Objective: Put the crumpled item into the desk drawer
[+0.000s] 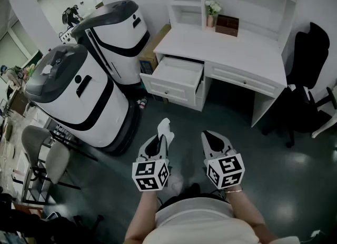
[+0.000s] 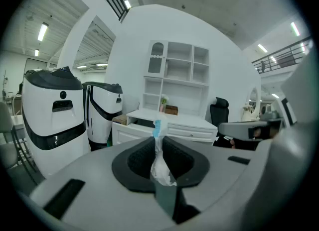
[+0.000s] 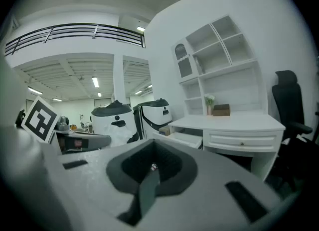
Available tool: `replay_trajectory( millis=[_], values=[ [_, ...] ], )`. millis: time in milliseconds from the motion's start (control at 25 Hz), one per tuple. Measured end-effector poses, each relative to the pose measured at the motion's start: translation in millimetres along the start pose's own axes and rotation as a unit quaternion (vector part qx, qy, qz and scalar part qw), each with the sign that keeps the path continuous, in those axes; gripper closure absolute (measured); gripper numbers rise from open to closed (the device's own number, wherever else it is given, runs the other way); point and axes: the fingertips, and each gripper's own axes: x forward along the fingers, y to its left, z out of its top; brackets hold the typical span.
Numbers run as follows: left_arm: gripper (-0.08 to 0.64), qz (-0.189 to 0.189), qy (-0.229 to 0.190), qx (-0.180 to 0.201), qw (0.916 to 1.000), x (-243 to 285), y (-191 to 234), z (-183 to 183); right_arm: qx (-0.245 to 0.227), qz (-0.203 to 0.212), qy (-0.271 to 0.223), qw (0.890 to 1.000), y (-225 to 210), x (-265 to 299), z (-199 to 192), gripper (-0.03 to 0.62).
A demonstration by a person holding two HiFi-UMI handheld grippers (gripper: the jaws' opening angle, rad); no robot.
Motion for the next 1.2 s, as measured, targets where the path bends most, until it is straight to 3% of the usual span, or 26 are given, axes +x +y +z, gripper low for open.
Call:
replay_trajectory(
  millis=[680, 1200],
  values=[
    [0.52, 0.013, 0.0, 0.008, 0.9999, 0, -9, 4, 0.006, -0.024, 0.002, 1.0, -23, -7, 1, 0.589],
    [0.52, 0.02, 0.011, 0.016, 0.9996, 37, -6, 10, 0.023, -0.03, 0.01, 0.999, -52, 14, 2, 0.589]
  ],
)
